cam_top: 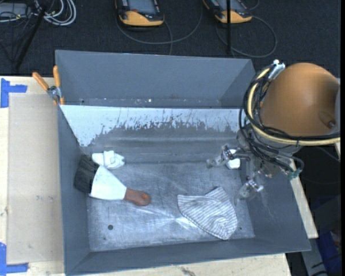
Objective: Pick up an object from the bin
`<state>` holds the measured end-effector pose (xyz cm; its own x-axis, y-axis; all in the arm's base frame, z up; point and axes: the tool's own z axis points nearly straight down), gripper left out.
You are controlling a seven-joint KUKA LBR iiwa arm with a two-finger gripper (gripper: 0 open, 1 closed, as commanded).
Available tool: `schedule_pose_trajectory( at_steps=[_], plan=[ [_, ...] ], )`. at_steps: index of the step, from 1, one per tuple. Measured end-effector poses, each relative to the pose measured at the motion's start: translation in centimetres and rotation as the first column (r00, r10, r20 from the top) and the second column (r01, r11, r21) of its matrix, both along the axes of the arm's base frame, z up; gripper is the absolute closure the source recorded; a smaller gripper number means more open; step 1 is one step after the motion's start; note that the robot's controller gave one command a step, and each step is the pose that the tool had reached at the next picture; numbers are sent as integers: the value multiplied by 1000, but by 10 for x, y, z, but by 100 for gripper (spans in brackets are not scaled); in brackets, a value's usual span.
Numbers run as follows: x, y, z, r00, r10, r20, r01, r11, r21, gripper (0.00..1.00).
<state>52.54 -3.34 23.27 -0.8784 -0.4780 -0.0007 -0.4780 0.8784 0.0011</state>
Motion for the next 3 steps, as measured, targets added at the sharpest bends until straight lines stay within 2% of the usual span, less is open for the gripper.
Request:
schedule_pose_trajectory(
  at_steps=[1, 2, 3],
  plan=[
    [-2, 5, -40, 999, 48, 7, -48, 999, -2, 0],
    [-2, 13, -102, 990, 142, 3, -142, 990, -1, 0],
    [-2, 16, -116, 986, 166, 1, -166, 986, -1, 0]
  ],
)
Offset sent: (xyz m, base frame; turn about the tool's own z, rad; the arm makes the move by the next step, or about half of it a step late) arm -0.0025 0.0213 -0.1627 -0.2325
